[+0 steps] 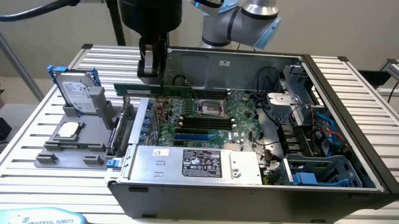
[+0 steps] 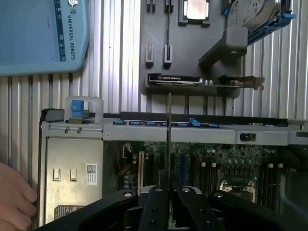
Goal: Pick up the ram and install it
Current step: 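Pick up the ram and move it above insertion slot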
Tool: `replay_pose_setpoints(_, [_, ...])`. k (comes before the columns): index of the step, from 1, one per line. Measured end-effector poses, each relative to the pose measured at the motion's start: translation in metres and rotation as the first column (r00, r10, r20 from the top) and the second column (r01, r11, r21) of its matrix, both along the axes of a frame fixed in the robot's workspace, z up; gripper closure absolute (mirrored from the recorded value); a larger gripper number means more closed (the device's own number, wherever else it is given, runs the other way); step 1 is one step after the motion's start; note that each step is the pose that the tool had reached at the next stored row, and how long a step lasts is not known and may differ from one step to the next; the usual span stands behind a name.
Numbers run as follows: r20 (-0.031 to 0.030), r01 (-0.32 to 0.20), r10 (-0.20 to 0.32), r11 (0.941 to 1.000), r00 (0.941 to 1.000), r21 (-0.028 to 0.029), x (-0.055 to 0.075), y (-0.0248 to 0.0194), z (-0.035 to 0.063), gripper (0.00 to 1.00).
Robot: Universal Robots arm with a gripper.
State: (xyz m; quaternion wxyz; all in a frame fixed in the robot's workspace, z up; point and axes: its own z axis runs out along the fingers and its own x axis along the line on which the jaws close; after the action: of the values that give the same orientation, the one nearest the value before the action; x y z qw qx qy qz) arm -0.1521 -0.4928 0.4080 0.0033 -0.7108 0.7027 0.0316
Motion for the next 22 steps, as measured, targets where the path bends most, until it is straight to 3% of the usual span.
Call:
replay_pose_setpoints(4, [0.0001,0.0,0.0,1.0,1.0,0.0001,0.016,0.0063,-0.0001,0.87])
replay_pose_setpoints(11, [0.0001,0.0,0.0,1.0,1.0,0.0001,0.038,0.0233,-0.0006,0.87])
replay_pose_setpoints(22, [0.0,0.0,0.0,1.0,1.0,-0.0052,0.069,0.0621,-0.0113,0.87])
